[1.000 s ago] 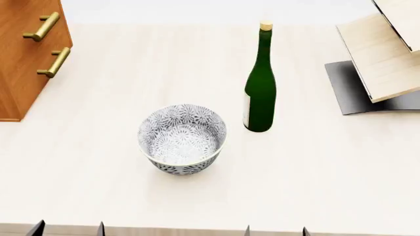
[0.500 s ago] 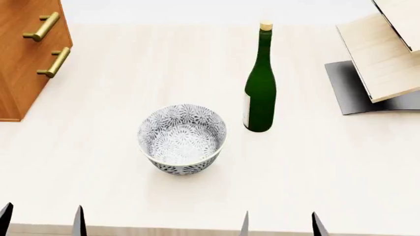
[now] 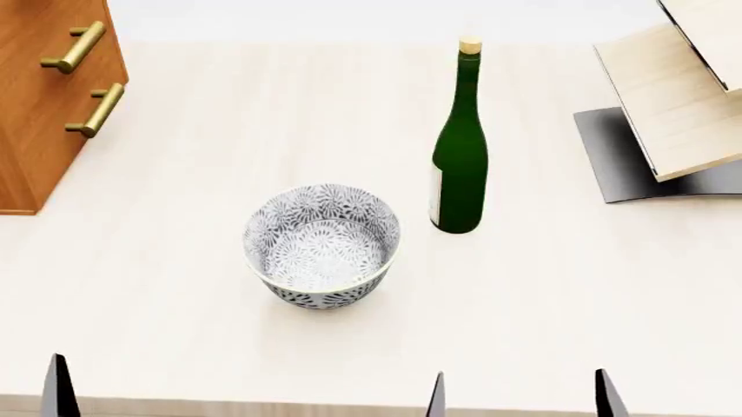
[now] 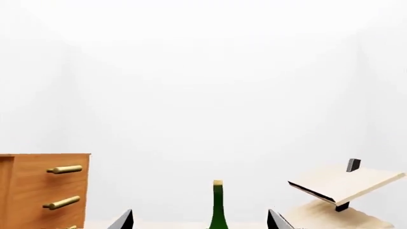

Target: Put the wine bottle on the wine rack.

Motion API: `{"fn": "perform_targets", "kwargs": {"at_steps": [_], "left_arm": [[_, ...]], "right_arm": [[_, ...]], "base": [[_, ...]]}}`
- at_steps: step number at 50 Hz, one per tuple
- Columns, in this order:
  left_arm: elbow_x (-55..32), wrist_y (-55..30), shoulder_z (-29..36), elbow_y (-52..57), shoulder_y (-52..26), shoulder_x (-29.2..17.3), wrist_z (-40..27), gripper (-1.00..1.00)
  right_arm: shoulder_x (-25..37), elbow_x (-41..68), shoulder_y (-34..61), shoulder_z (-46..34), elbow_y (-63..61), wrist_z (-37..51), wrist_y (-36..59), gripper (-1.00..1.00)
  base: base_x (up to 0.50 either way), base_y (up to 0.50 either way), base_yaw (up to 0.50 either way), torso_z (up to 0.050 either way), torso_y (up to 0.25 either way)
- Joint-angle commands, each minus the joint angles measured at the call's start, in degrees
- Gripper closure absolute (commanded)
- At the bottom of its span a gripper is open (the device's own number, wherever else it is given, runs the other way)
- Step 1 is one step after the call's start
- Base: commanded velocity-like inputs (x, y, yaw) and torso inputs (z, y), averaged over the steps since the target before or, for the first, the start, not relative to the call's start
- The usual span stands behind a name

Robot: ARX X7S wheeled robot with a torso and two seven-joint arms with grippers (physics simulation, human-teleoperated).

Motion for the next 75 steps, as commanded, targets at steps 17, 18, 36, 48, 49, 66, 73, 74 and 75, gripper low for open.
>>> {"fn": "perform_targets", "kwargs": {"at_steps": [17,18,36,48,49,66,73,74,75], "left_arm": [[2.12,9.94,0.95,3.01,3.75,-1.84,-2.26,-1.0],[2.11,10.03,0.99,2.89,3.69,-1.9,-2.29,-1.0],[2.15,9.72,1.47,2.81,3.3,-2.64,-3.12,-1.0],[2.02,8.93,1.65,3.18,2.85,-3.1,-3.64,-1.0],[2.23,8.98,1.69,3.1,2.84,-3.08,-3.74,-1.0],[2.36,9.4,2.52,2.93,3.03,-3.68,-4.32,-1.0],[2.43,9.41,2.76,3.01,3.07,-3.93,-4.57,-1.0],[2.4,9.4,2.76,3.02,3.06,-3.97,-4.62,-1.0],[2.41,9.45,2.76,2.99,3.04,-4.0,-4.68,-1.0]], "right_arm": [[1.38,-1.24,-2.94,-0.98,-2.33,1.61,-9.04,-1.0],[1.4,-1.32,-2.89,-0.99,-2.29,1.7,-8.99,-1.0],[2.09,-1.95,-2.03,-1.88,-1.44,2.48,-8.27,-1.0],[2.74,-1.52,-1.52,-2.49,-1.49,2.73,-7.14,-1.0],[2.79,-1.5,-1.54,-2.52,-1.5,2.77,-7.16,-1.0],[3.32,-1.54,-1.38,-3.28,-1.13,3.45,-7.08,-1.0],[3.53,-1.56,-1.32,-3.47,-0.95,3.78,-7.17,-1.0],[3.57,-1.5,-1.32,-3.49,-0.96,3.82,-7.17,-1.0],[3.6,-1.47,-1.3,-3.5,-0.94,3.87,-7.17,-1.0]], "base": [[0.0,0.0,0.0,0.0,0.0],[0.0,0.0,0.0,0.0,0.0],[0.05,0.0,0.0,0.0,0.0],[0.06,0.0,0.0,0.0,0.0],[0.06,0.0,0.0,0.0,0.0],[0.09,0.0,0.0,0.0,0.0],[0.11,0.0,0.0,0.0,0.0],[0.11,0.0,0.0,0.0,0.0],[0.11,0.0,0.0,0.0,0.0]]}}
